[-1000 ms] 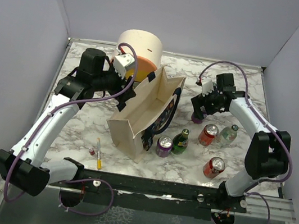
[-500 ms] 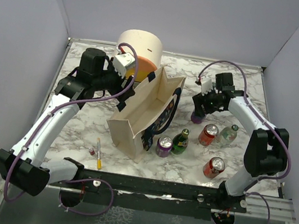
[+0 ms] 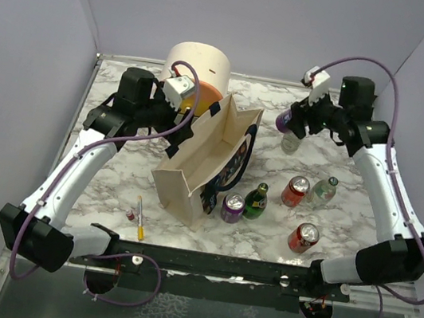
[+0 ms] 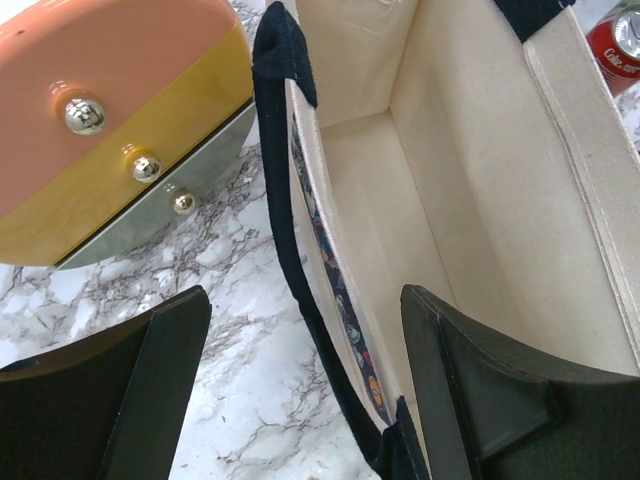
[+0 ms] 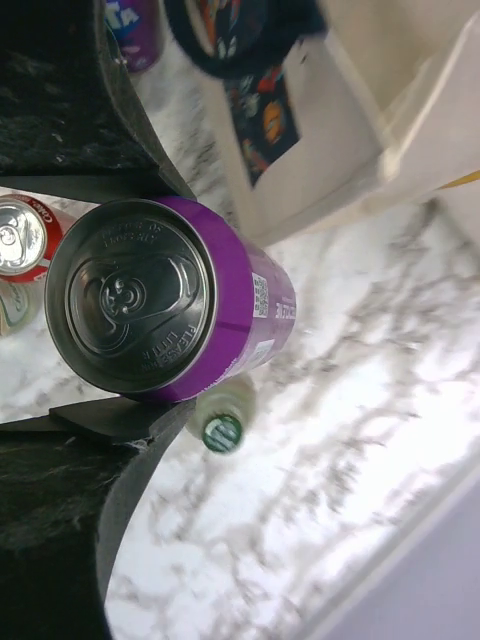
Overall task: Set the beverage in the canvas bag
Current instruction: Pick up the drink from the center of the board, then place the drink in the canvas bag.
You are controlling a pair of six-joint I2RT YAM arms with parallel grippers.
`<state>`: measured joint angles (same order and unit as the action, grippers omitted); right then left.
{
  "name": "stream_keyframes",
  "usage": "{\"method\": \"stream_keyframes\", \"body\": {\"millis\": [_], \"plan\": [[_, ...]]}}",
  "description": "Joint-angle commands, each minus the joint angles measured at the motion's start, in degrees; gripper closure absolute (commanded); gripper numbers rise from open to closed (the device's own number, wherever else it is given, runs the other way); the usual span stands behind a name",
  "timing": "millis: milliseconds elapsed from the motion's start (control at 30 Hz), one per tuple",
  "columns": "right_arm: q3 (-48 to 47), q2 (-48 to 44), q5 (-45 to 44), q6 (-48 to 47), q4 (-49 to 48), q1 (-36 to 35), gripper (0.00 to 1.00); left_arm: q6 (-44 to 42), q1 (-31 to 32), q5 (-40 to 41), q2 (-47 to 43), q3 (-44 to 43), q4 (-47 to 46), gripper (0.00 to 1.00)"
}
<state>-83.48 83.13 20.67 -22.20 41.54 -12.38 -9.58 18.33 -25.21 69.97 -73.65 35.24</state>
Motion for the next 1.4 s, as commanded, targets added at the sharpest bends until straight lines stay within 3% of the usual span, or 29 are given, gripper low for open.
{"method": "stream_keyframes", "body": {"millis": [0,133,367,700,867,1033,1133,1367], "plan": [[-9.4,-4.14,9.74,0.25,-1.36,-0.72,0.99,0.35,-0.09,-3.65,0.13,0.32,-0.77,0.21],[-13.26,-3.43,14.77,1.32,-4.24,-2.44,0.99,-1.46,-0.12,-4.48,1.73,0.28,-0.09,0.26],[-22.81,3.15,17.93,0.9,-1.22,-11.29,0.99,-2.71,-0.11,-5.79,1.33,1.25,-0.85,0.33],[-25.16,12.37,16.04,0.0,2.03,-20.14,0.99,2.11,-0.09,-5.48,-2.32,6.15,-5.05,0.47],[-25.77,16.19,5.87,-1.01,4.03,-24.11,0.99,2.61,-0.13,-6.2,-2.18,6.93,-5.76,0.6],[-26.64,18.16,-6.0,0.94,4.39,-24.27,0.99,2.14,-0.11,-8.03,-2.03,7.6,-5.81,0.81],[-26.26,17.88,-10.32,2.16,3.29,-24.27,0.99,0.96,-0.13,-8.75,-2.21,8.4,-5.22,1.0],[-25.15,17.38,-20.35,2.54,1.36,-24.27,0.99,-0.97,-0.08,-11.11,-2.73,9.76,-3.08,1.0]]}}
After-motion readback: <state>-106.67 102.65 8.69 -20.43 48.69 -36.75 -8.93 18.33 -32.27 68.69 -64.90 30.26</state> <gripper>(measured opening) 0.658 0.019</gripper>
